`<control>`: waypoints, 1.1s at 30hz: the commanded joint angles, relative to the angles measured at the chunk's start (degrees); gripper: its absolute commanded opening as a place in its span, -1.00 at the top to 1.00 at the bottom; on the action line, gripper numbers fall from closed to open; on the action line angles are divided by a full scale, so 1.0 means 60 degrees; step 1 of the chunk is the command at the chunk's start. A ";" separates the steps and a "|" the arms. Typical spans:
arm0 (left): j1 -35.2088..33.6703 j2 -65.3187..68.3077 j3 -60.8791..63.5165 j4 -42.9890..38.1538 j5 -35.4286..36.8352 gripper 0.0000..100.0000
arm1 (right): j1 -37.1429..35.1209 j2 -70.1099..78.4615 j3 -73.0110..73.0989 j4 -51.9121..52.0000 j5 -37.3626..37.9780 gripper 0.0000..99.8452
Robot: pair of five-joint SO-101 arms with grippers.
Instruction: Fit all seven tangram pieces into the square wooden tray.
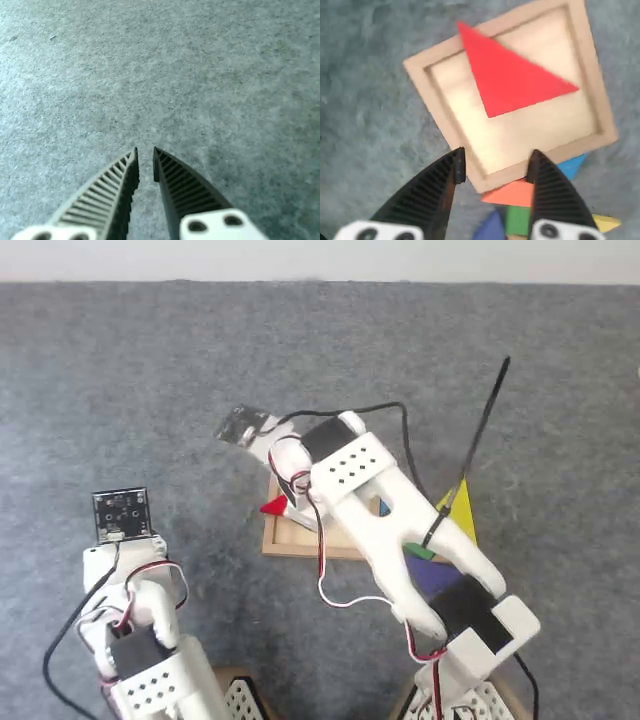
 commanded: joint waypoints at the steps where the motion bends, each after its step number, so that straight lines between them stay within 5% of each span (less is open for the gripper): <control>1: -0.0044 -0.0117 -0.0491 -0.0264 0.0073 0.87 | -0.0051 0.0286 -0.0073 -0.0520 -0.1524 0.68; 12: -0.0029 -0.0117 -0.0491 -0.0264 0.0059 0.87 | -0.0168 0.2205 -0.0103 -0.1795 -0.2300 0.61; 33: -0.0029 -0.0103 -0.0476 -0.0264 0.0044 0.87 | 0.0198 0.2527 -0.0322 -0.1956 0.3341 0.61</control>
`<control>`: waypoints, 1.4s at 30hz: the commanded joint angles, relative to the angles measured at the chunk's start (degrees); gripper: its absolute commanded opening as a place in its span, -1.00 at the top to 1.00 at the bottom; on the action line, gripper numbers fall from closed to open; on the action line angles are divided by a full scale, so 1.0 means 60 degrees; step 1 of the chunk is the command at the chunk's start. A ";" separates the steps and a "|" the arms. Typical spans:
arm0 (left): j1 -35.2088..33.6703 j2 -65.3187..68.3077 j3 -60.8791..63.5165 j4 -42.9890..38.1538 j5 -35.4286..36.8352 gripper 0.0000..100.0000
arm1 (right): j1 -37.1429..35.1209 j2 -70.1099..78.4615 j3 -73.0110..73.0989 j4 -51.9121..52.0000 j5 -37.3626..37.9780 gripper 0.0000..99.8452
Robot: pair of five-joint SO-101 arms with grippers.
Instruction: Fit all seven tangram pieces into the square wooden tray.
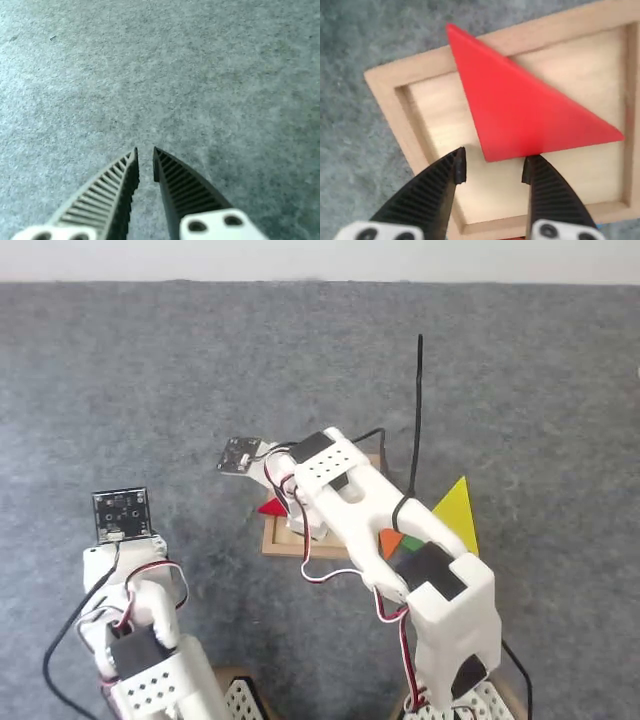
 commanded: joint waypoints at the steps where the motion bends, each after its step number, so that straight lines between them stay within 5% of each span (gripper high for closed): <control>1: -0.0029 -0.0103 -0.0476 -0.0264 0.0044 0.87 | 0.0183 -0.0242 -0.0366 -0.0154 0.0806 0.61; 17: -0.0029 -0.0103 -0.0476 -0.0264 0.0044 0.87 | 0.0652 -0.2923 -0.0088 0.0623 0.1099 0.61; 24: -0.0029 -0.0103 -0.0476 -0.0264 0.0044 0.87 | 0.0198 -0.3011 0.0542 -0.1150 -0.0322 0.61; 29: -0.0029 -0.0103 -0.0476 -0.0264 0.0044 0.87 | 0.0168 -0.2234 0.0571 -0.2777 -0.2579 0.61; 34: -0.0029 -0.0103 -0.0476 -0.0264 0.0059 0.87 | -0.0374 -0.1604 0.0586 -0.3011 -0.2828 0.61; 42: -0.0029 -0.0103 -0.0476 -0.0264 0.0059 0.87 | -0.0476 -0.1370 0.0615 -0.2967 -0.1817 0.98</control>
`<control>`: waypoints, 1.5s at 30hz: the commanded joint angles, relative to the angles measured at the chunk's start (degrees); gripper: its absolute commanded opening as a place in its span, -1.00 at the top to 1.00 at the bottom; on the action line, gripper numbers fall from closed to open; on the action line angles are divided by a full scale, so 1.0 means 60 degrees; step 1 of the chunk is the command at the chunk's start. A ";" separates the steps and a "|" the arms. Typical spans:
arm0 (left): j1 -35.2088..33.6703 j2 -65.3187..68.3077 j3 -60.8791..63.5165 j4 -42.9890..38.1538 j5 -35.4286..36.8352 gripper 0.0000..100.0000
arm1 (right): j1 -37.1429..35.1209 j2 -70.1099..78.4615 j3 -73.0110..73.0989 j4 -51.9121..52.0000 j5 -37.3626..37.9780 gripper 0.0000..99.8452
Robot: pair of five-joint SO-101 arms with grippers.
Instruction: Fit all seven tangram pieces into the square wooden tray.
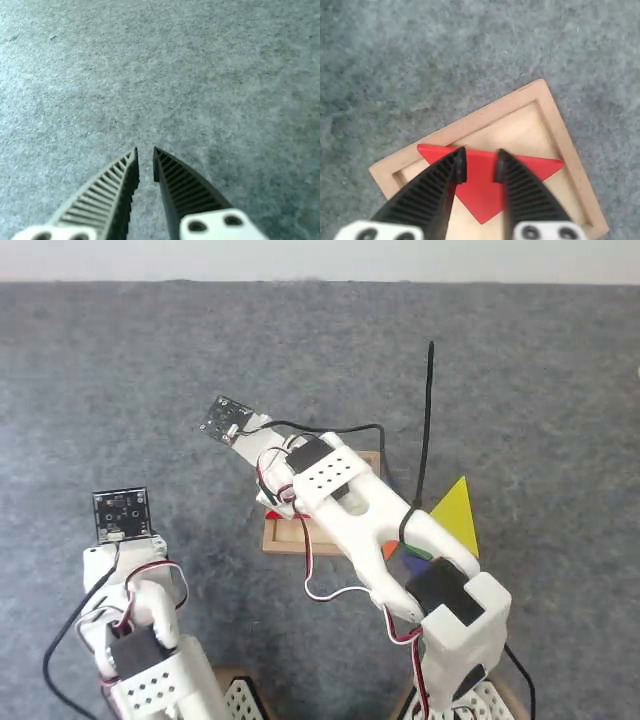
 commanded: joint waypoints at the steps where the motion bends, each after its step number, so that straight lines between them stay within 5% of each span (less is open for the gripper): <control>1: -0.0029 -0.0103 -0.0476 -0.0264 0.0059 0.87 | -0.0037 -0.0037 -0.0088 0.0022 0.0425 0.96; 18: -0.0044 -0.0103 -0.0476 -0.0293 0.0044 0.87 | 0.0110 -0.0051 0.0059 0.1927 0.3414 0.99; 22: -0.0044 -0.0103 -0.0476 -0.0293 0.0059 0.87 | 0.0125 -0.0286 -0.0220 0.1839 0.3179 0.99; 30: -0.0059 -0.0103 -0.0476 -0.0308 0.0073 0.87 | 0.0139 0.0388 -0.0484 -0.1458 -0.0513 0.99; 34: -0.0059 -0.0103 -0.0476 -0.0308 0.0073 0.87 | 0.0154 0.1092 -0.0454 -0.2000 -0.0674 0.99; 45: -0.0073 -0.0103 -0.0476 -0.0308 0.0073 0.87 | 0.0095 0.0432 -0.0454 0.0520 0.0103 0.99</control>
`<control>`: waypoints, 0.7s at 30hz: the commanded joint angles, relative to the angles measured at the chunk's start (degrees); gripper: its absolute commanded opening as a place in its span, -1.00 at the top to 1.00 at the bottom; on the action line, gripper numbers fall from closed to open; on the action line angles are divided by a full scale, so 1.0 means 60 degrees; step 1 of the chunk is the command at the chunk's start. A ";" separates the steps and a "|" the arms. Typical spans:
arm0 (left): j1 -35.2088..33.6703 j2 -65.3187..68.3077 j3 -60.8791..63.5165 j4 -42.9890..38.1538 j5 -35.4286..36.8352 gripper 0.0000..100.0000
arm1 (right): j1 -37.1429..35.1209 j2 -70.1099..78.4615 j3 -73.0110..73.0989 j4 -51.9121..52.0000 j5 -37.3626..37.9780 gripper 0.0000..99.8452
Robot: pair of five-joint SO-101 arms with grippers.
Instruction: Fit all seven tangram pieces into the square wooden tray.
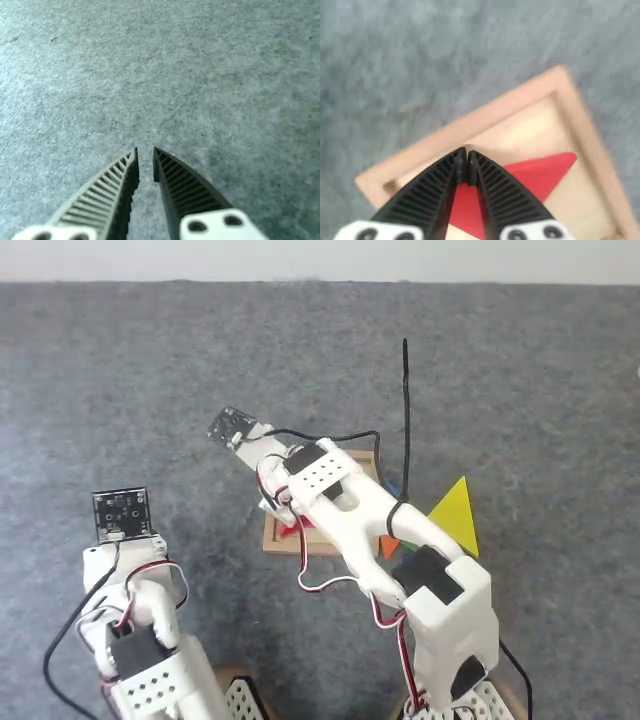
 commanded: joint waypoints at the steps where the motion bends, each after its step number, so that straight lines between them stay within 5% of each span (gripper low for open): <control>1: -0.0073 -0.0103 -0.0476 -0.0278 0.0073 0.87 | 0.0081 -0.0755 -0.0278 0.0579 0.1011 0.99; 14: -0.0073 -0.0103 -0.0476 -0.0278 0.0073 0.87 | 0.0711 -0.3978 0.0117 0.2029 0.1582 0.98; 21: -0.0044 -0.0103 -0.0476 -0.0278 0.0073 0.87 | 0.1648 -0.4652 0.2462 0.2176 0.3560 0.82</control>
